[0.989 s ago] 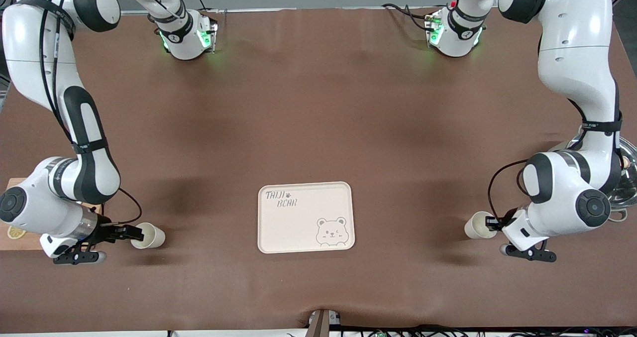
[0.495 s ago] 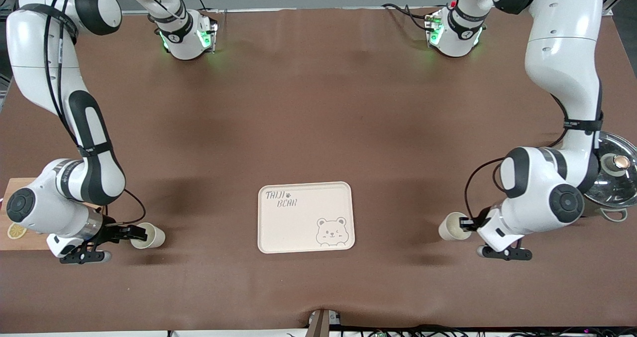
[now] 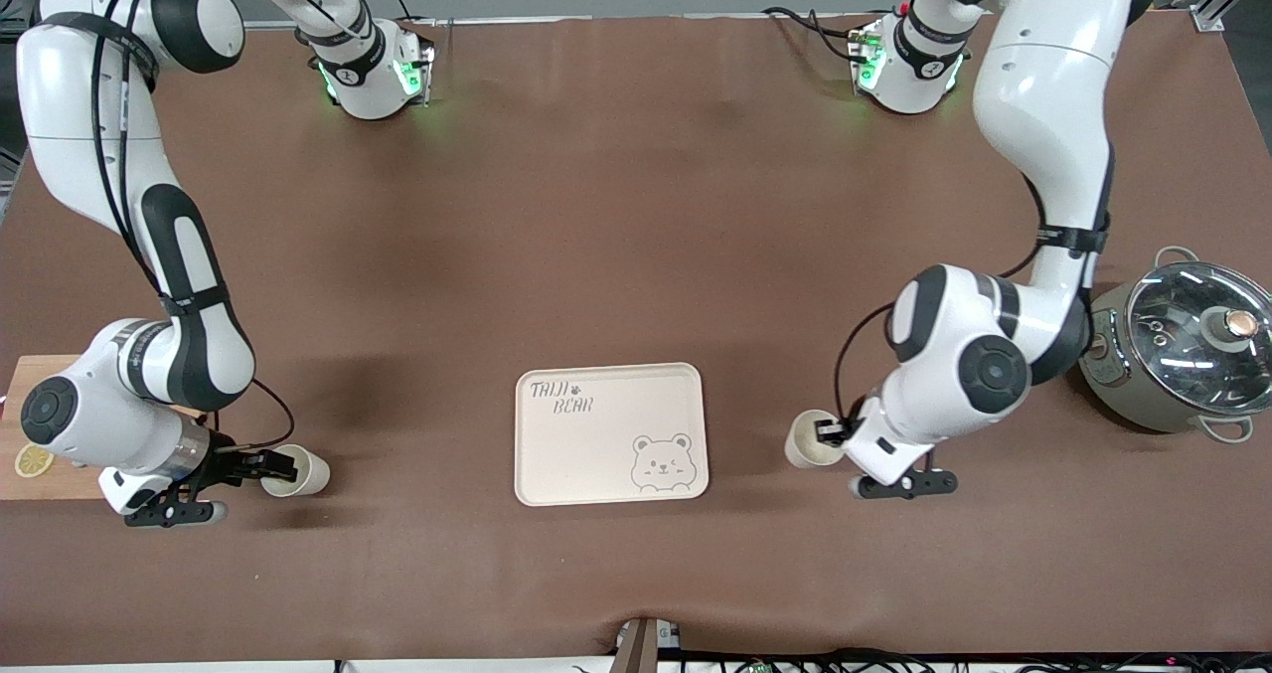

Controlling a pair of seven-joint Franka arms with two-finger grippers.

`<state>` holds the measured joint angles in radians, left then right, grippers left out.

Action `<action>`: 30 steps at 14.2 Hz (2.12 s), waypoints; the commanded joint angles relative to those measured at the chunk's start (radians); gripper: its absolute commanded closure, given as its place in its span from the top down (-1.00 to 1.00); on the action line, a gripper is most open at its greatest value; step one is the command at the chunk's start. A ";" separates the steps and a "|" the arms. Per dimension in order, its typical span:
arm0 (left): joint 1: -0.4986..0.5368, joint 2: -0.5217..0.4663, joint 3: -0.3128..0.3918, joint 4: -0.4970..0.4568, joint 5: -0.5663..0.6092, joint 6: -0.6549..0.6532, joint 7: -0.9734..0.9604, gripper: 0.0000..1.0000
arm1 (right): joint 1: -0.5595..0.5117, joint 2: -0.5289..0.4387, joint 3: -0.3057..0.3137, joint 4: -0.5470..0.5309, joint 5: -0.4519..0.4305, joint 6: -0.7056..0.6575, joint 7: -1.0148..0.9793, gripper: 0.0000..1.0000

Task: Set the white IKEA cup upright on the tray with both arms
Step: 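Carry both cups toward the white tray, turning them upright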

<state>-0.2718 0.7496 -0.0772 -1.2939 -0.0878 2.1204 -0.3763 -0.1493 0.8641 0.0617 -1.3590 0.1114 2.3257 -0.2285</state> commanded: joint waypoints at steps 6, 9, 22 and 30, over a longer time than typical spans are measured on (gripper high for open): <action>-0.132 0.025 0.023 0.051 -0.015 0.073 -0.197 -1.00 | 0.005 -0.002 0.004 -0.003 -0.004 0.007 -0.008 -0.32; -0.162 0.043 0.023 0.054 -0.015 0.128 -0.239 -1.00 | 0.007 -0.002 0.006 -0.003 -0.004 0.007 -0.006 -0.75; -0.273 0.126 0.034 0.054 -0.012 0.260 -0.412 -1.00 | 0.063 -0.030 0.010 0.078 0.001 -0.189 0.133 -1.00; -0.280 0.168 0.034 0.050 -0.015 0.222 -0.420 -1.00 | 0.218 -0.091 0.015 0.100 0.028 -0.327 0.532 -1.00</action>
<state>-0.5413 0.9085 -0.0568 -1.2578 -0.0883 2.3617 -0.7880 0.0385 0.7992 0.0811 -1.2473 0.1181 2.0157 0.2261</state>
